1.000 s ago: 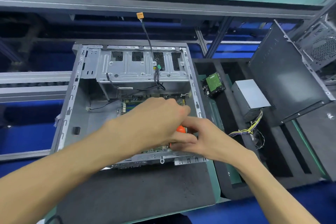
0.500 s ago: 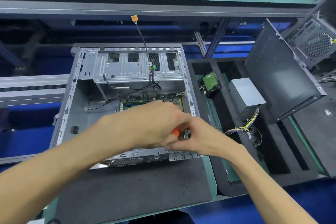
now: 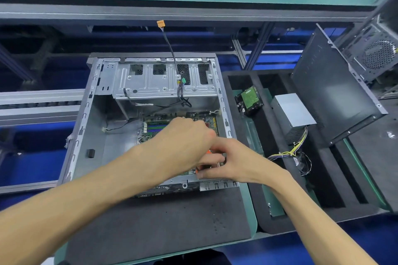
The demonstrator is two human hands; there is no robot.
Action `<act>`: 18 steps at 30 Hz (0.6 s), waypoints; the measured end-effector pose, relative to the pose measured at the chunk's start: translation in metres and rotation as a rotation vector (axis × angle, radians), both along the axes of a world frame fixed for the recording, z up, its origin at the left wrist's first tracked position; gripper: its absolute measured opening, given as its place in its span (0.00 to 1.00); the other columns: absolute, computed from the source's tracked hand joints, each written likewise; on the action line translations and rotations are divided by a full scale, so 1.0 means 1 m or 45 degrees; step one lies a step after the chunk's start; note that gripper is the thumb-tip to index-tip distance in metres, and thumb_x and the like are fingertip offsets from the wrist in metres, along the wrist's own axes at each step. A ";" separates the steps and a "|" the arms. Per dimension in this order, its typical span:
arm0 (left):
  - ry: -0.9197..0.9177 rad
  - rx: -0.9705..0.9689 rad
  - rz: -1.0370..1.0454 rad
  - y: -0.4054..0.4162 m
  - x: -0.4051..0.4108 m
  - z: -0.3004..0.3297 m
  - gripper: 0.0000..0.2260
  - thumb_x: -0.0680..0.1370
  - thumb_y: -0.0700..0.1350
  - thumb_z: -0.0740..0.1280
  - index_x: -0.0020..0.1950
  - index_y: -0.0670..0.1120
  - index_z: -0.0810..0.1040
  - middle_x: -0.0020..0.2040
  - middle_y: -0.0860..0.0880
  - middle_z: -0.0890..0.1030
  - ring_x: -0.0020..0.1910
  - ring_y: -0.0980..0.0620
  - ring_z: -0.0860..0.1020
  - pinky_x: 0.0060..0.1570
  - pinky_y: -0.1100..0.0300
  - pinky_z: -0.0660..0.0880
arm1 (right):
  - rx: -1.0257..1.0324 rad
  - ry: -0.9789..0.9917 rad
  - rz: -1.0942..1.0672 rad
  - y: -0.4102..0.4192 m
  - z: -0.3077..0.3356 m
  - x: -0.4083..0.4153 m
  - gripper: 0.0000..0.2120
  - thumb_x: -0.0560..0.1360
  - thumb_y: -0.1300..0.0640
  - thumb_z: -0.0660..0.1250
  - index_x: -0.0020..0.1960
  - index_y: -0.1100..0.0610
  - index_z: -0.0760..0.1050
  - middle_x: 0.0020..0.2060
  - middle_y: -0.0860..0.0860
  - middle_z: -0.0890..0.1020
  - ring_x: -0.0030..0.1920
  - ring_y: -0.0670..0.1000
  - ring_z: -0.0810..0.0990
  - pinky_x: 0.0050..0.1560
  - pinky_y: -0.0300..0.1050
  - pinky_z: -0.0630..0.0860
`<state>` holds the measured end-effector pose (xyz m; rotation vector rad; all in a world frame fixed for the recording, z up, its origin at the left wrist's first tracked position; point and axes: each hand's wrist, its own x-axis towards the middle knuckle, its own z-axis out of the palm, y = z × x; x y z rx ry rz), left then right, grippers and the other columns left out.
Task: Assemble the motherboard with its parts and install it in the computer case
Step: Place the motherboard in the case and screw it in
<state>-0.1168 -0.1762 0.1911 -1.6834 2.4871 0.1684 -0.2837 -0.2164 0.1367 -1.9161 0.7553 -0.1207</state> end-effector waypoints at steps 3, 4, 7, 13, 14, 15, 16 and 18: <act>-0.030 -0.041 -0.068 0.004 -0.003 0.000 0.15 0.80 0.61 0.60 0.46 0.50 0.70 0.32 0.50 0.70 0.27 0.50 0.68 0.28 0.56 0.56 | 0.016 0.037 0.041 -0.001 0.001 -0.002 0.13 0.70 0.50 0.80 0.45 0.41 0.76 0.39 0.40 0.81 0.40 0.41 0.77 0.45 0.34 0.74; 0.010 -0.009 -0.116 0.004 -0.003 0.000 0.12 0.80 0.58 0.61 0.50 0.49 0.72 0.38 0.48 0.75 0.33 0.47 0.75 0.31 0.55 0.61 | 0.021 0.067 0.051 -0.003 0.002 -0.002 0.12 0.70 0.49 0.80 0.44 0.41 0.76 0.40 0.40 0.81 0.42 0.44 0.78 0.48 0.40 0.76; 0.145 0.221 -0.271 0.001 -0.001 0.004 0.11 0.79 0.46 0.65 0.60 0.48 0.74 0.52 0.49 0.76 0.48 0.47 0.76 0.42 0.57 0.67 | 0.068 0.097 0.107 -0.008 0.005 0.000 0.11 0.70 0.52 0.80 0.47 0.54 0.81 0.41 0.51 0.83 0.43 0.57 0.80 0.47 0.56 0.79; 0.317 0.309 -0.181 0.001 0.008 0.009 0.13 0.76 0.57 0.64 0.56 0.51 0.74 0.50 0.52 0.76 0.47 0.49 0.76 0.46 0.54 0.74 | 0.069 0.109 0.101 -0.010 0.006 -0.003 0.09 0.72 0.51 0.78 0.42 0.49 0.78 0.33 0.47 0.79 0.30 0.45 0.74 0.33 0.42 0.74; 0.255 0.243 -0.122 0.001 0.007 0.009 0.15 0.76 0.61 0.63 0.53 0.51 0.73 0.46 0.52 0.76 0.44 0.48 0.77 0.42 0.54 0.73 | 0.053 0.116 0.115 -0.011 0.005 -0.002 0.09 0.72 0.51 0.78 0.43 0.49 0.77 0.36 0.50 0.81 0.33 0.51 0.75 0.35 0.49 0.78; 0.183 0.197 -0.075 0.000 0.006 0.008 0.16 0.77 0.62 0.63 0.51 0.50 0.73 0.43 0.51 0.77 0.41 0.47 0.77 0.38 0.55 0.70 | 0.070 0.108 0.127 -0.011 0.005 -0.001 0.10 0.72 0.50 0.78 0.44 0.50 0.77 0.40 0.55 0.82 0.33 0.52 0.75 0.35 0.50 0.78; 0.160 0.181 -0.054 -0.001 0.005 0.007 0.15 0.78 0.61 0.64 0.48 0.49 0.73 0.40 0.50 0.77 0.39 0.46 0.76 0.36 0.55 0.69 | 0.113 0.088 0.128 -0.011 0.006 -0.001 0.10 0.72 0.51 0.79 0.44 0.49 0.78 0.42 0.58 0.82 0.30 0.50 0.75 0.31 0.47 0.76; 0.205 0.210 -0.085 -0.003 0.002 0.006 0.11 0.79 0.57 0.65 0.46 0.49 0.74 0.38 0.49 0.78 0.38 0.45 0.76 0.37 0.55 0.73 | 0.187 0.082 0.112 -0.012 0.006 -0.002 0.09 0.71 0.50 0.80 0.42 0.44 0.79 0.44 0.59 0.82 0.27 0.48 0.74 0.27 0.41 0.73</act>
